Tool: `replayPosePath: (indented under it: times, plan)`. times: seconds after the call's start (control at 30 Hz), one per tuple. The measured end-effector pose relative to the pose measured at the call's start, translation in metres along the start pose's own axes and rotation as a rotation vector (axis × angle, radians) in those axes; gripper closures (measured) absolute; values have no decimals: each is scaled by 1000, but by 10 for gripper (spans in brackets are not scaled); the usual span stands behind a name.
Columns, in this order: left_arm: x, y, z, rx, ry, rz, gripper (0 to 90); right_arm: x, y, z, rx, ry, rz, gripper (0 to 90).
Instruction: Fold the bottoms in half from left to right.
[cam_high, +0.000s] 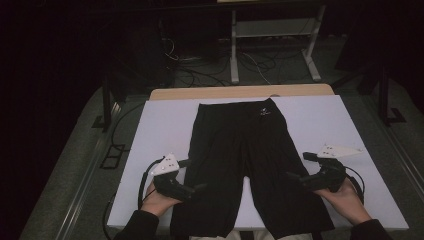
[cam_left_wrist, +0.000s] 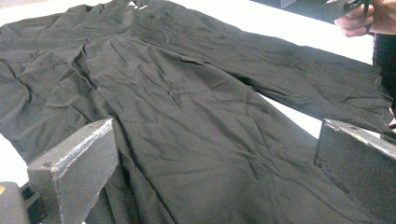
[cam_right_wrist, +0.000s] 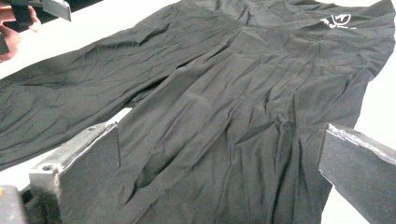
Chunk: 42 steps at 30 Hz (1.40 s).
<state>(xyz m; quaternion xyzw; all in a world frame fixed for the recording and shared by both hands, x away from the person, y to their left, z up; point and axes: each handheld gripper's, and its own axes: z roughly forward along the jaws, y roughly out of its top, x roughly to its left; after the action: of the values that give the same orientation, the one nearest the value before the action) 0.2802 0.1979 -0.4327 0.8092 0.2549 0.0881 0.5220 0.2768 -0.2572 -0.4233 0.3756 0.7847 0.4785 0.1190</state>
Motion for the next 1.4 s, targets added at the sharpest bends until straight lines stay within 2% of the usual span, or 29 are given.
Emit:
replayPosePath:
  times: [0.47, 0.87, 1.4]
  plan:
    - [-1, 0, 0, 4, -1, 0, 0, 1, 28, 10, 29, 8, -6, 0]
    - [-1, 0, 0, 4, -4, 1, 0, 9, 52, 24, 36, 29, -39, 0]
    - [-1, 0, 0, 5, -4, 1, 0, 15, 68, 35, 37, 44, -72, 0]
